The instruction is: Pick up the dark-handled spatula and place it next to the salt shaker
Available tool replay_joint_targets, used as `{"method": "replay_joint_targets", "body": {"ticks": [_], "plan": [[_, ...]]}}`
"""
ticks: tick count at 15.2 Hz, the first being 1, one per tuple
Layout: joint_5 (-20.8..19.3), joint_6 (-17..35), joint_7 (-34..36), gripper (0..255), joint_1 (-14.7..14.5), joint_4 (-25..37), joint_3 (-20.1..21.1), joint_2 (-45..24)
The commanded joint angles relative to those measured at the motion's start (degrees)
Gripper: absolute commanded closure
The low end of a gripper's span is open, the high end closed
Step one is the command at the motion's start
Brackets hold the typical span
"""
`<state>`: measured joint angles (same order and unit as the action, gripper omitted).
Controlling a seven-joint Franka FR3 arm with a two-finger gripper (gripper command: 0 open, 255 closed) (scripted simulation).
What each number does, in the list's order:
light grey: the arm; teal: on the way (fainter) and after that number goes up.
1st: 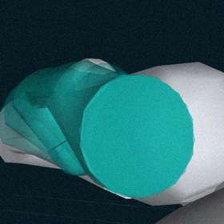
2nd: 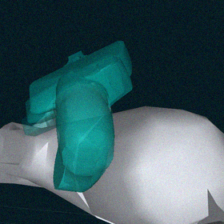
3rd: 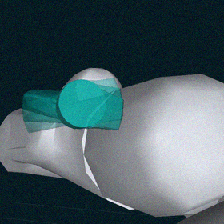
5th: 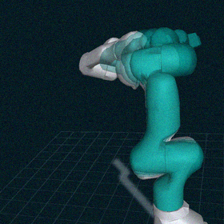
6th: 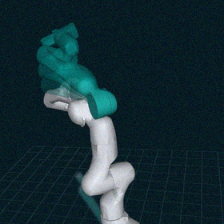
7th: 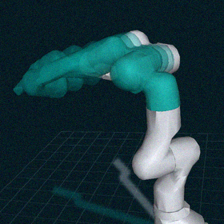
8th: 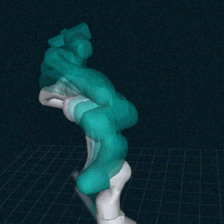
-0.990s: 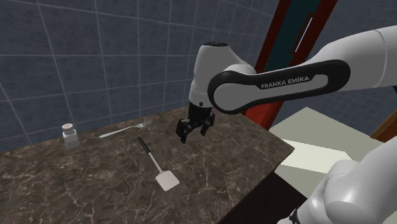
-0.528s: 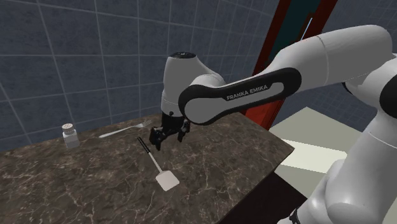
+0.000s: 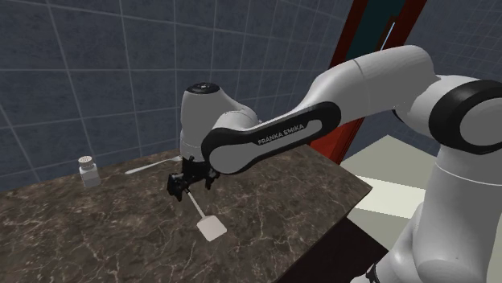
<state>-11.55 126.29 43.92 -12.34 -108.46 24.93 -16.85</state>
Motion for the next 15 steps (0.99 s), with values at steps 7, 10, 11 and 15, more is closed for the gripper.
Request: {"method": "replay_joint_targets", "body": {"ticks": [7,10,11,15], "plan": [[-1.3,2.8,0.8,0,-0.3,-1.0,-0.5,-2.0],[-1.3,2.8,0.8,0,-0.3,-1.0,-0.5,-2.0],[-1.3,2.8,0.8,0,-0.3,-1.0,-0.5,-2.0],[-1.3,2.8,0.8,255,-0.3,-1.0,-0.5,-2.0]]}}
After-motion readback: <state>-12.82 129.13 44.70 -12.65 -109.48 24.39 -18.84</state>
